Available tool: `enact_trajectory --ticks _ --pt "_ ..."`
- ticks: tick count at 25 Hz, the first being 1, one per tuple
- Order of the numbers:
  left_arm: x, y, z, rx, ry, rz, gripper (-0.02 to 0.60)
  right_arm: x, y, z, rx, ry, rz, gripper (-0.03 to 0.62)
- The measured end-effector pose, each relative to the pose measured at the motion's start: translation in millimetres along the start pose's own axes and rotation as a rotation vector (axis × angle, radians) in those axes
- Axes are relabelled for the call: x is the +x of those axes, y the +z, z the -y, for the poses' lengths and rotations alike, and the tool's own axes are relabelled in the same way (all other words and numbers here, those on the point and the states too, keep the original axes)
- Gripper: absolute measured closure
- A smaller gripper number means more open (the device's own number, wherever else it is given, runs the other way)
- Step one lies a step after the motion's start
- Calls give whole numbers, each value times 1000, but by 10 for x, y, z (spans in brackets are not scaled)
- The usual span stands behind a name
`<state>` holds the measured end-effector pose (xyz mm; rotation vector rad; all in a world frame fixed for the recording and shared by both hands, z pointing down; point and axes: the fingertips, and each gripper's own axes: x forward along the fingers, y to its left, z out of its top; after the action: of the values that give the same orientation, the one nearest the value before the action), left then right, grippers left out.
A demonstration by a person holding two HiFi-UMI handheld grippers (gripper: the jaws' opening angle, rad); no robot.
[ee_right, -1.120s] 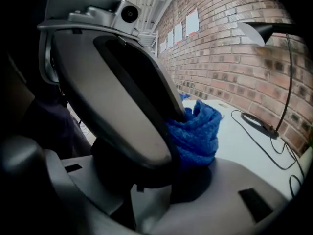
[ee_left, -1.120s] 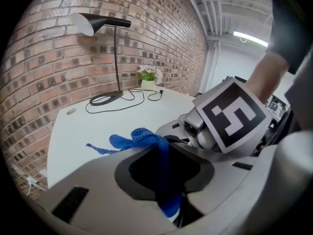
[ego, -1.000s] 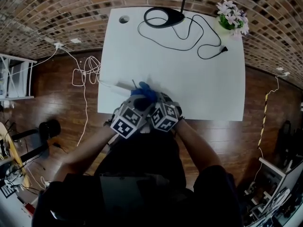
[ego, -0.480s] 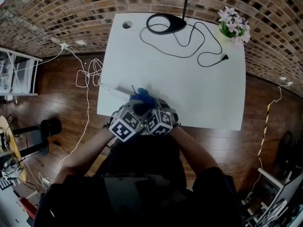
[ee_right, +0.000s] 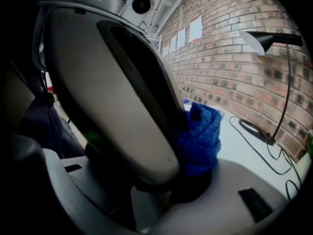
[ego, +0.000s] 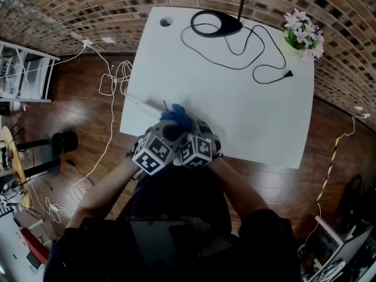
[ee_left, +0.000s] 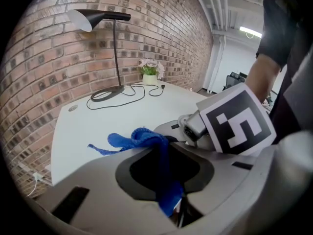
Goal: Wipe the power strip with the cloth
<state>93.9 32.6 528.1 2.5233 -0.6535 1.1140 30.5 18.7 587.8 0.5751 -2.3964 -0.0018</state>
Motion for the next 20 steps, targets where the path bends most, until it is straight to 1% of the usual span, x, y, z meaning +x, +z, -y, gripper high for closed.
enact_trajectory --ticks 4,9,14,20 --pt "-15 45 -15 -6 -32 33 505 8 -10 -13 -3 6 -4 442" --pt "-50 20 -41 -8 -101 59 503 10 5 -28 -6 26 -5 442" --pt "-72 -43 -101 41 -133 72 503 -10 32 -35 46 50 -31 442" --pt "-130 -69 -199 66 -190 99 503 -19 11 2 68 55 -55 442"
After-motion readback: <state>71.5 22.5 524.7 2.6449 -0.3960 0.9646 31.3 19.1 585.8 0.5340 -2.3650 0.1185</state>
